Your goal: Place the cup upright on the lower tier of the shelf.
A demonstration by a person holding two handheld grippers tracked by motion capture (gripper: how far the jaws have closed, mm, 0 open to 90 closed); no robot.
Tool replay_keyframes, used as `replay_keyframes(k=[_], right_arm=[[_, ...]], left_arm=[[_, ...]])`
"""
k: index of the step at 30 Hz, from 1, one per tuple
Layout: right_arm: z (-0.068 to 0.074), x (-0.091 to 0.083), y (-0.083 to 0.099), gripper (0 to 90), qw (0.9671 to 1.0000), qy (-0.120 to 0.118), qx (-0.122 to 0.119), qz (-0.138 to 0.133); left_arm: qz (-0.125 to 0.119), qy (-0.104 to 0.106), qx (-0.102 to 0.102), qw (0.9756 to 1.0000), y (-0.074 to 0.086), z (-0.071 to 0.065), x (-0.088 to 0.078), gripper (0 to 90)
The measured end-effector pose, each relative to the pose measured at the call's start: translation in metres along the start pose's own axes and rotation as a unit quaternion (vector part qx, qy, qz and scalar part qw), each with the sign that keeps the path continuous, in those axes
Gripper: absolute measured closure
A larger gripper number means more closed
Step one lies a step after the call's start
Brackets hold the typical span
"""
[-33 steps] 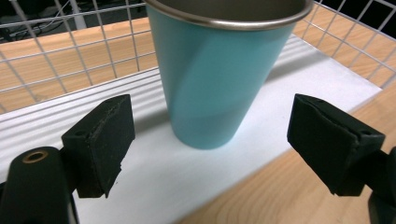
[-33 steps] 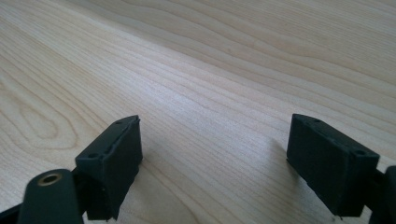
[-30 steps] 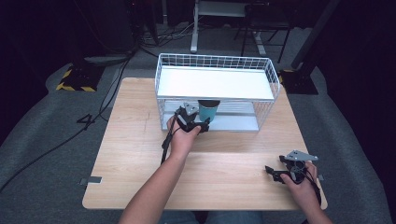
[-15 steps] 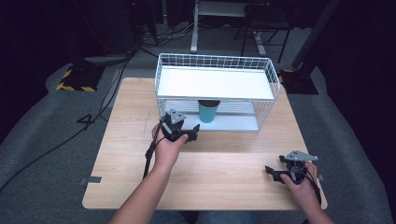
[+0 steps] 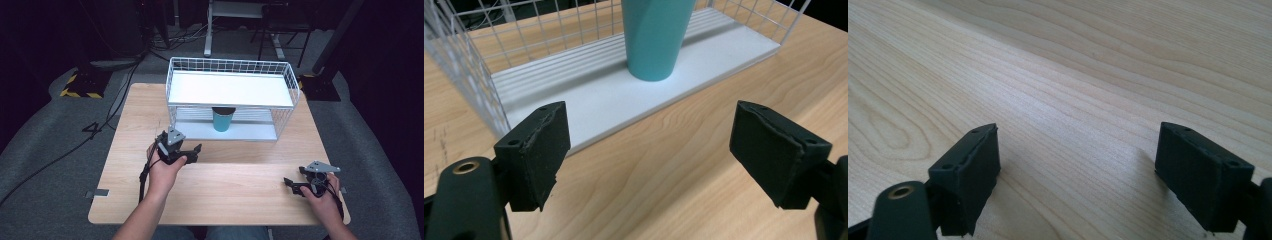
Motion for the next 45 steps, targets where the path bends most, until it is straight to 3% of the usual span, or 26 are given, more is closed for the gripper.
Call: replay_keyframes(k=[12, 15, 19, 22, 29, 33, 40, 45], right_arm=[[0.0, 0.0, 0.0, 18.4, 1.0, 0.0, 0.0, 0.0], [0.0, 0.0, 0.0, 18.4, 1.0, 0.0, 0.0, 0.0], [0.0, 0.0, 0.0, 18.4, 1.0, -0.001, 0.0, 0.0], [0.0, 0.0, 0.0, 18.4, 1.0, -0.001, -0.001, 0.0], [0.0, 0.0, 0.0, 18.4, 1.0, -0.001, -0.001, 0.0], [0.0, 0.0, 0.0, 18.4, 1.0, -0.001, -0.001, 0.0], [0.0, 0.0, 0.0, 18.4, 1.0, -0.001, 0.0, 0.0], [0.0, 0.0, 0.0, 18.4, 1.0, -0.001, -0.001, 0.0]], left_arm=[[0.002, -0.004, -0.007, 1.0, 0.033, 0.02, -0.033, 17.8], [0.011, -0.013, 0.009, 0.9998, 0.044, 0.023, -0.046, 17.9], [0.008, -0.01, 0.011, 0.9999, 0.052, 0.024, -0.055, 18.0], [0.022, -0.012, 0.019, 0.9995, 0.065, 0.026, -0.062, 18.0], [0.047, -0.007, 0.011, 0.9988, 0.087, 0.032, -0.066, 18.4], [0.063, -0.014, 0.0, 0.9979, 0.1, 0.041, -0.065, 19.2], [0.098, -0.022, -0.003, 0.9949, 0.12, 0.054, -0.06, 19.4], [0.123, -0.022, 0.012, 0.992, 0.131, 0.059, -0.055, 19.3]])
Point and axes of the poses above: each handheld gripper's, and its own axes: x roughly forward along the jaws, y roughly out of its underside, z roughly to its left, the point moved 2 cm from there along x, roughly forward along the jaws, and after that the axes turned 11 degrees about -y, right-handed, at the moved point
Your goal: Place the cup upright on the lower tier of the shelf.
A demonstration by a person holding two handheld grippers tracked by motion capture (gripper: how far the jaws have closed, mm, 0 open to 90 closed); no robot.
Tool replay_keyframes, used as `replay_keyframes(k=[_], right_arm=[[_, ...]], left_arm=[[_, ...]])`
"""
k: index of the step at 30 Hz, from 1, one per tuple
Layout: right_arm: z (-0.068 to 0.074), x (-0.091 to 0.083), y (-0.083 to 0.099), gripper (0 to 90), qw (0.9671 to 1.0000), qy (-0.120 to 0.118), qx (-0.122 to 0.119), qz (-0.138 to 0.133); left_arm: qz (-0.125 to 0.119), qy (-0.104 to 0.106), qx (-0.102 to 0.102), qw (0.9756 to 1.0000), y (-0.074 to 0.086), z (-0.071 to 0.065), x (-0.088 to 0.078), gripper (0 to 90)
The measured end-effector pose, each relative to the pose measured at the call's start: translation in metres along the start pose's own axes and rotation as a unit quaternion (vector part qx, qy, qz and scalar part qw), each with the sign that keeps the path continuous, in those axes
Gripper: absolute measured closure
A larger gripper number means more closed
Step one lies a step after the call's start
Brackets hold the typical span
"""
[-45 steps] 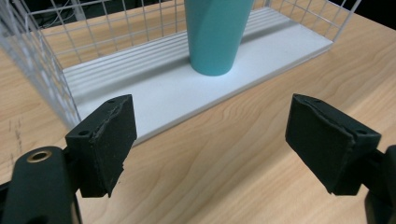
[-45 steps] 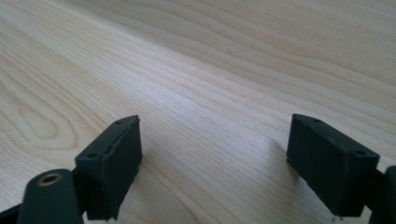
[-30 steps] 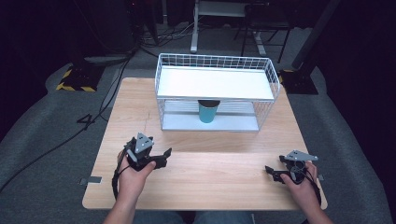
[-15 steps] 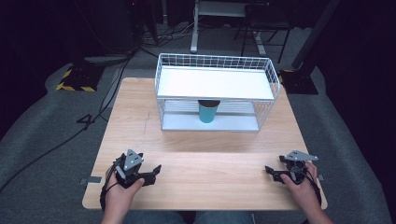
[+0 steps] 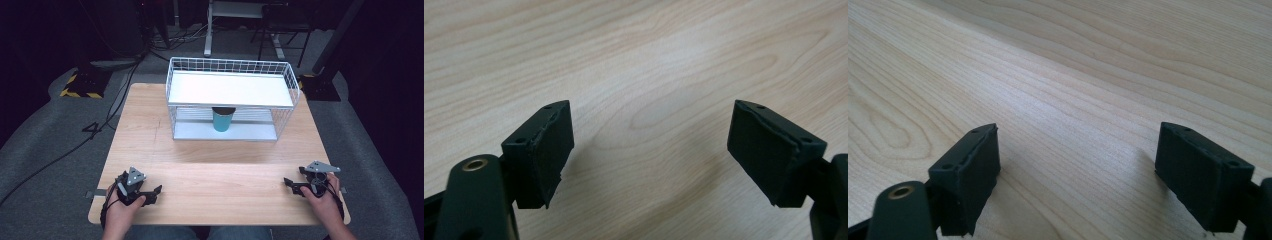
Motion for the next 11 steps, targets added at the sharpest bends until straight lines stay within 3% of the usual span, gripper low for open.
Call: replay_keyframes(k=[2, 11], right_arm=[[0.0, 0.0, 0.0, 18.4, 1.0, 0.0, 0.0, 0.0], [0.0, 0.0, 0.0, 18.4, 1.0, 0.0, 0.0, 0.0]], left_arm=[[0.003, -0.006, 0.015, 0.9999, 0.003, 0.0016, 0.0039, 18.5], [0.0, -0.004, 0.013, 0.9999, 0.0024, 0.0024, 0.007, 14.1]])
Point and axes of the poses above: each handheld gripper's, and its own axes: x roughly forward along the jaws, y roughly out of its underside, z roughly to its left, the point moved 2 cm from there along x, roughly forward along the jaws, and after that the axes turned 11 degrees about -y, right-handed, at the moved point
